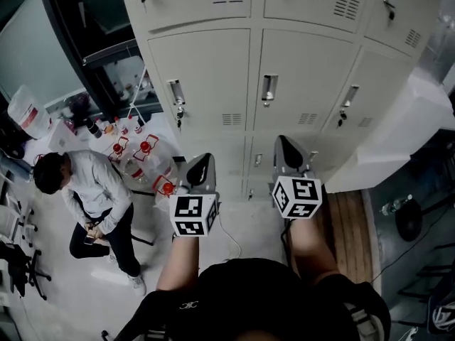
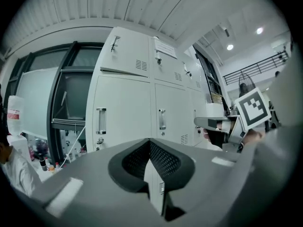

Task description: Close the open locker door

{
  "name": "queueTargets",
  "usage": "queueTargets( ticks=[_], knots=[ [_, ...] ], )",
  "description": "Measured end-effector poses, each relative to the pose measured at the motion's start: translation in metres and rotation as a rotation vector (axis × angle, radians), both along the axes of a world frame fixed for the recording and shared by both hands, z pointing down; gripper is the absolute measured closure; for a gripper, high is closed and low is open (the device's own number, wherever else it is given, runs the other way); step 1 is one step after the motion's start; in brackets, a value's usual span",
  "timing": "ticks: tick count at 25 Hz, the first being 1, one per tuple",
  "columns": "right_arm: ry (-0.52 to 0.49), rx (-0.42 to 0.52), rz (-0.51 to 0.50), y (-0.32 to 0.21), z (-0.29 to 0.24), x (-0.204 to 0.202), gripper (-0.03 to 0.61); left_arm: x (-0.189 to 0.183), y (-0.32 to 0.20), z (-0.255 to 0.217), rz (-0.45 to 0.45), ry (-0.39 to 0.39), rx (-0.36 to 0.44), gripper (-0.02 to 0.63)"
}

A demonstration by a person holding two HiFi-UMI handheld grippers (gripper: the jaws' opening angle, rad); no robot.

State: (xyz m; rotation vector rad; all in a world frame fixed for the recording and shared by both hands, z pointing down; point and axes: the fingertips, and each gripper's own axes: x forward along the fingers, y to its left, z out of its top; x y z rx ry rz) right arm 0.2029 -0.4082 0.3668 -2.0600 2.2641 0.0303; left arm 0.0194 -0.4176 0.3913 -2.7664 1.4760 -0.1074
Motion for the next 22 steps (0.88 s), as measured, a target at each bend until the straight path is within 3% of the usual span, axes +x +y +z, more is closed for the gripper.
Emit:
queueTargets(
  ticks=[9, 22],
  knots=[
    [0.017, 0.024, -0.012, 0.022, -0.006, 0.020, 0.569, 0.029, 0.016, -0.009, 0.014, -0.002, 0.023, 0.614],
    [0.025, 0.038, -0.046, 0.032, -0.011, 0.018, 0.569, 0.033, 0.029, -0.013, 0.005, 0.002, 0.032, 0.614]
  ],
)
